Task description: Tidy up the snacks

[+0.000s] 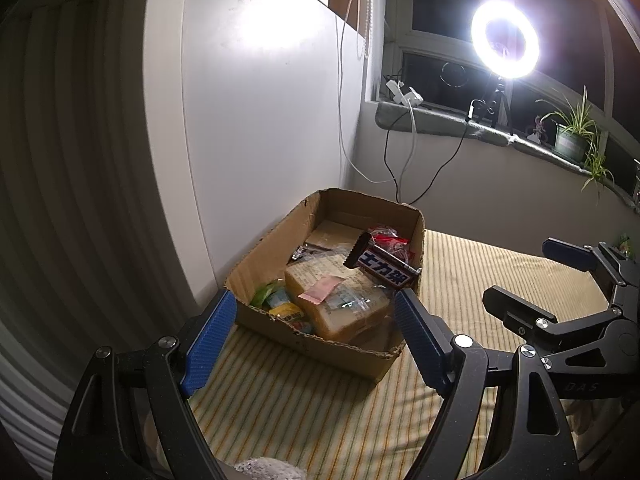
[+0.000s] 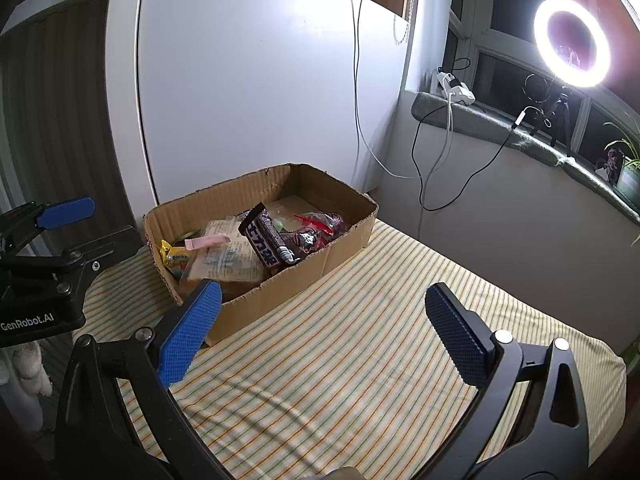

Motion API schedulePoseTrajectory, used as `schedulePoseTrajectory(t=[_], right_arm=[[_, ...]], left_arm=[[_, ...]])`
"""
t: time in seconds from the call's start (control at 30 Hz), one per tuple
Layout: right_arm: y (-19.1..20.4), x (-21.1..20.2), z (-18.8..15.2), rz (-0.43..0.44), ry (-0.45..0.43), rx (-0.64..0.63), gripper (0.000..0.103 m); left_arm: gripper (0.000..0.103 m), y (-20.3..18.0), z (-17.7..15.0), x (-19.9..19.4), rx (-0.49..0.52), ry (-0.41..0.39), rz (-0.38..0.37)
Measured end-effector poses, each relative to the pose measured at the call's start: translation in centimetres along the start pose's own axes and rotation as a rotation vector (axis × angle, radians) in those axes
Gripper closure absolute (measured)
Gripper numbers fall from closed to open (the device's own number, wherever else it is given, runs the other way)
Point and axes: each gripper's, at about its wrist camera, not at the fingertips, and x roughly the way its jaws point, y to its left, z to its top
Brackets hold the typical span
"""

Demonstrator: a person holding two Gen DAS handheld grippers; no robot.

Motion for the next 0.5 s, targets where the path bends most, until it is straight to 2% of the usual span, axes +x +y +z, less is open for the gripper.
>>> schedulePoseTrajectory(t=[0.5], right_arm=[[0.56, 0.03, -0.17, 0.002, 0.012, -0.010, 0.000]], left_arm=[[0.021, -0.09, -0.13, -0.17, -0.002, -0.002, 0.000]])
